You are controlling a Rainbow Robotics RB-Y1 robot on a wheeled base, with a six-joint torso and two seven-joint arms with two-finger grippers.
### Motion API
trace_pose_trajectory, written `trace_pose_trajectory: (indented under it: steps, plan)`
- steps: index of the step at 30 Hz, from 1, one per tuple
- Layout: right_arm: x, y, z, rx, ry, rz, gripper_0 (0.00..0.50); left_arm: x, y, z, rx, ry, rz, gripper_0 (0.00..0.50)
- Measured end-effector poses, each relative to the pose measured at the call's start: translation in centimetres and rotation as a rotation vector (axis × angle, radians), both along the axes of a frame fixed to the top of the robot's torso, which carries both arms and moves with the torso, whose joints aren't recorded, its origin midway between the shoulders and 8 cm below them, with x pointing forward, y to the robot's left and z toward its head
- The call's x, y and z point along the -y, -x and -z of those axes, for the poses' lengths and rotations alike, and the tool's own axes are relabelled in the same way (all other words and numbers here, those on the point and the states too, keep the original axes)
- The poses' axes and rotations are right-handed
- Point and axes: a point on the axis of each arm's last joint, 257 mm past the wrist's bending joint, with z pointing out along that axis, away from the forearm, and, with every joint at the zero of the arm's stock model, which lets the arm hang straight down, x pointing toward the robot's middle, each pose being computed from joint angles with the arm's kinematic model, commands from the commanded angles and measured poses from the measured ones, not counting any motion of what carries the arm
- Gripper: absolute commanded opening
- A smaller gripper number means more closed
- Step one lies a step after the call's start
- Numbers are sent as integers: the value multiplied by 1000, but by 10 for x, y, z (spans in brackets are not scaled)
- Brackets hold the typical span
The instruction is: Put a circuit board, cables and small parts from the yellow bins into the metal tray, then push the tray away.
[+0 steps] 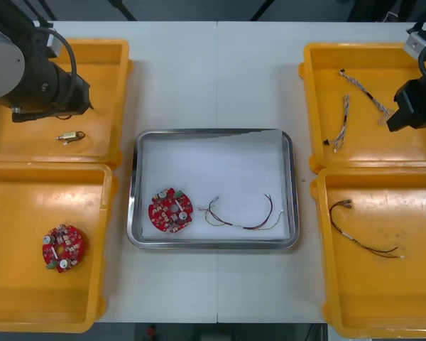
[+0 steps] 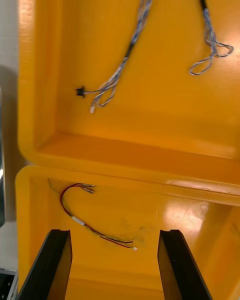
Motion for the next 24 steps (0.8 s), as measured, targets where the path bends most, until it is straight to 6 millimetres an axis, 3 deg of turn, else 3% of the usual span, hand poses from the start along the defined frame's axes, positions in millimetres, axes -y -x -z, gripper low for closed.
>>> trace_pose_trajectory:
  steps: [6,12,18,24]
  plan:
    - [29,-18,8,2,-11,93,500,14,4,-3,4,21,26,0]
    - [59,-35,22,-20,18,25,500,35,12,-4,21,109,-47,0]
    - [87,-55,22,3,12,76,500,56,19,11,46,177,-168,0]
    - [107,-83,17,69,42,42,500,76,18,34,74,110,-143,0]
